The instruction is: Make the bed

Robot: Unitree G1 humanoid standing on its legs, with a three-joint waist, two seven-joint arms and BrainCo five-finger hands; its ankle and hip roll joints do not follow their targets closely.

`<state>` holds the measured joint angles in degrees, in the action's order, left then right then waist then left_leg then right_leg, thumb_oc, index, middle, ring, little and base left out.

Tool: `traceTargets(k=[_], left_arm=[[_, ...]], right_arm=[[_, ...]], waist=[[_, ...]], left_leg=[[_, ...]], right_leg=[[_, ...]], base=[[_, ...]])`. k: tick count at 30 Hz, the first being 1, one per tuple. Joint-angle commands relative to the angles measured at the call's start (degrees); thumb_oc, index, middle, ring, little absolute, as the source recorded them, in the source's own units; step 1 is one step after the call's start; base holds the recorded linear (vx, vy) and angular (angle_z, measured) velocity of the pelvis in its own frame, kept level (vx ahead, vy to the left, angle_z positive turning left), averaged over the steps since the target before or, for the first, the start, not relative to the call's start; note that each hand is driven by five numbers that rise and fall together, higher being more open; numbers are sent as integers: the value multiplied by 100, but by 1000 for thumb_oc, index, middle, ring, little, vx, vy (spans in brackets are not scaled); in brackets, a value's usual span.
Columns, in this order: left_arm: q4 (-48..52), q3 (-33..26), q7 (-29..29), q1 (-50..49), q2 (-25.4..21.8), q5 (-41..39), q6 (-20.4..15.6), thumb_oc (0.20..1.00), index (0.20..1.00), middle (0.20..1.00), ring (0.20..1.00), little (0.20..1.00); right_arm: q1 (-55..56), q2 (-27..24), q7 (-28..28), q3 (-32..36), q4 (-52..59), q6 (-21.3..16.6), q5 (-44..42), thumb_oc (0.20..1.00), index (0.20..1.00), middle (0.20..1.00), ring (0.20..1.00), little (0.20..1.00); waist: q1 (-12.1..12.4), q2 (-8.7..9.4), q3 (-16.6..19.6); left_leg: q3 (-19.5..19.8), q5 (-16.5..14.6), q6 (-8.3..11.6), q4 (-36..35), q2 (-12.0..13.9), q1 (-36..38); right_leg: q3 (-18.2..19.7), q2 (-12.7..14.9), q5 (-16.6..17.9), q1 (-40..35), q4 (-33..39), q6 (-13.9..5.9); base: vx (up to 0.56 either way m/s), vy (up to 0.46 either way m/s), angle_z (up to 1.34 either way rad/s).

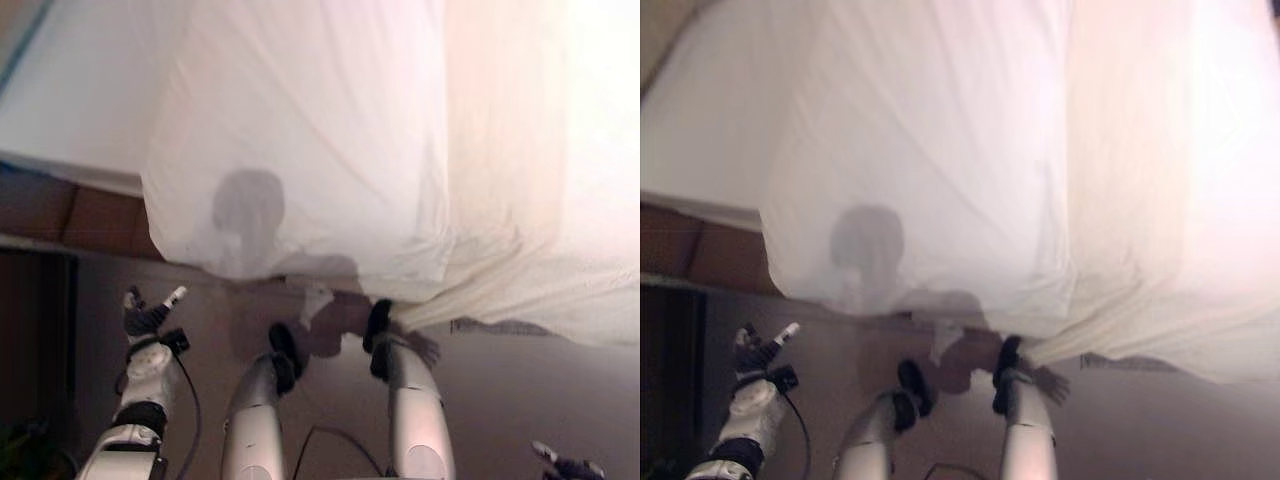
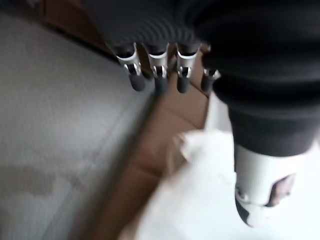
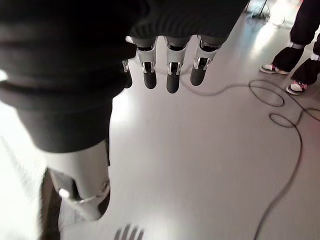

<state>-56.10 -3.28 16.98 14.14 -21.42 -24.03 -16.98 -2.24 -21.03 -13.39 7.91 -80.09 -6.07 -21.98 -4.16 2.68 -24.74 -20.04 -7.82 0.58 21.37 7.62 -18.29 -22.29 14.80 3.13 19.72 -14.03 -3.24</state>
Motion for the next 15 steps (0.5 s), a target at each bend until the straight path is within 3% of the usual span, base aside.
traceTargets(k=[1,5,8,11,15], left_arm=[[-447,131,-365,-538,-55,540,-42,1000,1000,1000,1000,1000],[-995,179,-735,-1013,294,959,83,1000,1000,1000,1000,1000],[-1345,236,-943,-1205,475,1195,188,1000,1000,1000,1000,1000],[-1397,476,-1217,-1434,531,1713,178,1000,1000,1000,1000,1000],[-1427,563,-1201,-1432,542,1936,165,1000,1000,1000,1000,1000]], right_arm=[[-240,-42,220,-103,-44,-48,307,1000,1000,1000,1000,1000],[-197,206,471,-507,191,-14,678,1000,1000,1000,1000,1000],[-207,357,607,-950,548,-40,1087,1000,1000,1000,1000,1000],[-124,391,754,-1107,719,-39,1317,1000,1000,1000,1000,1000],[-62,472,755,-1111,656,-29,1325,1000,1000,1000,1000,1000]], waist=[[-5,-164,717],[108,-137,1359],[156,-80,1739],[167,-95,2025],[164,-82,2115]], left_leg=[[235,679,310,-1060,-31,643],[79,953,445,-1901,-106,1652],[-43,1136,439,-2214,-145,1980],[-40,1073,419,-2345,-220,2278],[-22,1044,401,-2382,-247,2407]], right_leg=[[-218,-213,-283,-489,83,-508],[-273,-420,2,-1492,971,-672],[-339,-501,164,-1844,1340,-644],[-289,-513,187,-2122,1491,-678],[-293,-496,159,-2240,1480,-674]], base=[[152,-7,-4],[138,17,-9],[24,29,-4],[15,67,-7],[14,39,-6]])
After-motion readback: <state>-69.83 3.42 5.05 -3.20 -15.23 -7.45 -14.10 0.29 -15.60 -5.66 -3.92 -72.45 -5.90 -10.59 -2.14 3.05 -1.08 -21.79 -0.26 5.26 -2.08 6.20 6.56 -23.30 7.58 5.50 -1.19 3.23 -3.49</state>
